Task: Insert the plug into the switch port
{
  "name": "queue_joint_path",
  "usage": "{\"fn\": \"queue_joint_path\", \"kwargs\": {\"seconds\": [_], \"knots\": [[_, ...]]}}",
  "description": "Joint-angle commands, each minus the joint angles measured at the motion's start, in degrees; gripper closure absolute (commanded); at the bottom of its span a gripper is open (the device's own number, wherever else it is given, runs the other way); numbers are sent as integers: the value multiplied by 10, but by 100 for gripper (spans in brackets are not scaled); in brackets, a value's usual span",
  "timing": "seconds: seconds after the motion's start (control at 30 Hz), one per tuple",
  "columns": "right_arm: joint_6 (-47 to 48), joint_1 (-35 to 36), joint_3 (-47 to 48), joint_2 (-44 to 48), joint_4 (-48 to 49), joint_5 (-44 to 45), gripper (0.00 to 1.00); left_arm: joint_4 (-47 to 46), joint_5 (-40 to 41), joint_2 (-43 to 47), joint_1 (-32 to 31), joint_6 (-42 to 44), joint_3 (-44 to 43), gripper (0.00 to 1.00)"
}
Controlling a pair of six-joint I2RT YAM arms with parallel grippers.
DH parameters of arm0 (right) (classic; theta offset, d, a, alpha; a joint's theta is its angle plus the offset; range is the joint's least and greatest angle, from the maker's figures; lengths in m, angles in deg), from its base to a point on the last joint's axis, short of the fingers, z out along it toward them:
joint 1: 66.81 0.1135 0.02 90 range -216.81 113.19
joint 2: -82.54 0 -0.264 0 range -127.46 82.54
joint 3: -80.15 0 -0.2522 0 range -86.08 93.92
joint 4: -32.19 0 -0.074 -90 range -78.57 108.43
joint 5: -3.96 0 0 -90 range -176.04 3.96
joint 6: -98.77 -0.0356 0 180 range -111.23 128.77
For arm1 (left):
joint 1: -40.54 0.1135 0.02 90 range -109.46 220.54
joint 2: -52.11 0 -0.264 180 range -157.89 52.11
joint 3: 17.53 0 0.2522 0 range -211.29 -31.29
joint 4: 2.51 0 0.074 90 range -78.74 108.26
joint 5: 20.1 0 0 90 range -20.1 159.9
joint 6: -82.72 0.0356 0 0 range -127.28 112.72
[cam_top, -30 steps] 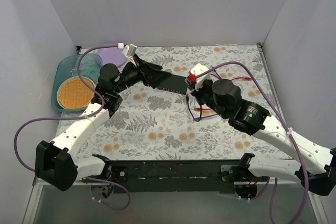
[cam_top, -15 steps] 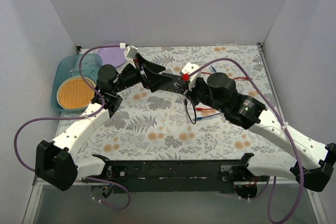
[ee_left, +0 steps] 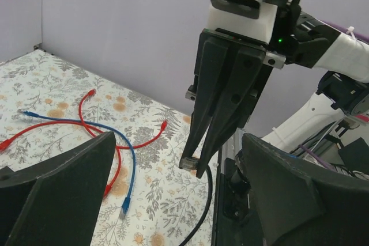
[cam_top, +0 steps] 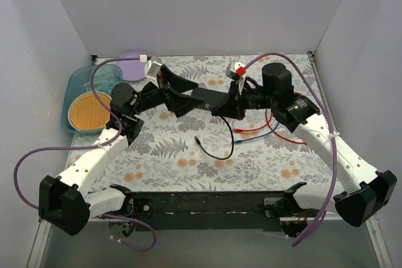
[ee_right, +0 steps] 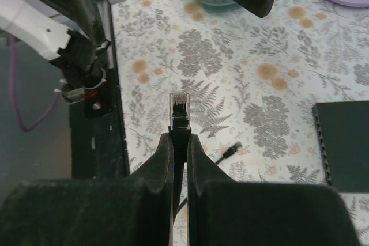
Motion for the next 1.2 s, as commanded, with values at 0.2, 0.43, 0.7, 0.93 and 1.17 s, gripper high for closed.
{"fn": "queue_joint_path", "kwargs": {"seconds": [0.2, 0.43, 0.7, 0.93, 1.17], "knots": [[-168, -44, -30, -31, 188, -382, 99, -117, -89, -7, -1, -52, 13, 21], [-375, -47, -108, -21, 468, -431, 99, -232, -160, -27, -12, -121, 18, 32], [-615, -57, -151, -44, 790, -437, 99, -240, -229, -48, -40, -122, -7, 34], [-904, -61, -155, -110, 1146, -441, 99, -211, -237, -60, -62, -104, -29, 36], [-1053, -70, -135, -166, 1287, -439, 99, -165, -230, -66, -84, -73, -47, 47]]}}
